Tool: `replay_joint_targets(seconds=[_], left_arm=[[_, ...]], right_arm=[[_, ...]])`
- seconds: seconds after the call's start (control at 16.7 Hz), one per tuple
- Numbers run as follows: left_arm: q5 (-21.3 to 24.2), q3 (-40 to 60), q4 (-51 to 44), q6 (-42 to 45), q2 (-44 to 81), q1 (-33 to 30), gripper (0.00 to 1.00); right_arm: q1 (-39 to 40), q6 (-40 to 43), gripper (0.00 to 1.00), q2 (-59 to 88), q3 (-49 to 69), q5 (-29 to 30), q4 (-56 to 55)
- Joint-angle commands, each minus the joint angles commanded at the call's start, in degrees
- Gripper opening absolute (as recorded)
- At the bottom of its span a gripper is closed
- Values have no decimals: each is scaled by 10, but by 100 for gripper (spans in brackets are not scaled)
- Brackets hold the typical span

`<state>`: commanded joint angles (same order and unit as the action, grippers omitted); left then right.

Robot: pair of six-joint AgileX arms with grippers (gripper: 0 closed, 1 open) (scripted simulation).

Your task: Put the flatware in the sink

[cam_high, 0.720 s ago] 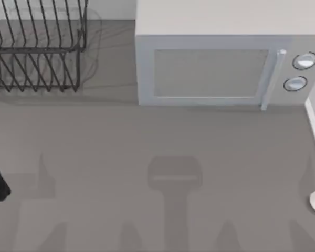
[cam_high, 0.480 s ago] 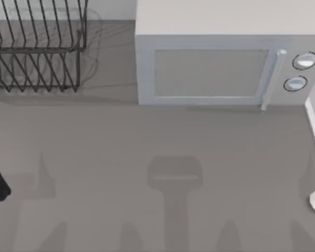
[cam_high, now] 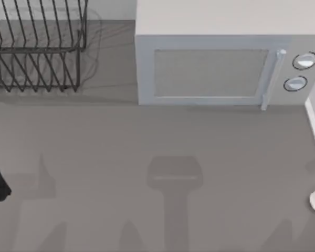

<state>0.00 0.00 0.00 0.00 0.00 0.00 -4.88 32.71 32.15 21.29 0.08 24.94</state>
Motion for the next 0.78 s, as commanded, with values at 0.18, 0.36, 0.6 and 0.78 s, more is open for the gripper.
replay_joint_targets(seconds=[0.18, 0.36, 0.6, 0.78], left_arm=[[0, 0, 0, 0, 0, 0, 100], [0, 0, 0, 0, 0, 0, 100], [0, 0, 0, 0, 0, 0, 100], [0, 0, 0, 0, 0, 0, 100]], right_arm=[[-21, 167, 100, 165, 86, 0, 114], [-41, 312, 100, 305, 168, 2, 216], [-62, 448, 100, 434, 259, 2, 314], [-70, 503, 100, 484, 299, 2, 350]])
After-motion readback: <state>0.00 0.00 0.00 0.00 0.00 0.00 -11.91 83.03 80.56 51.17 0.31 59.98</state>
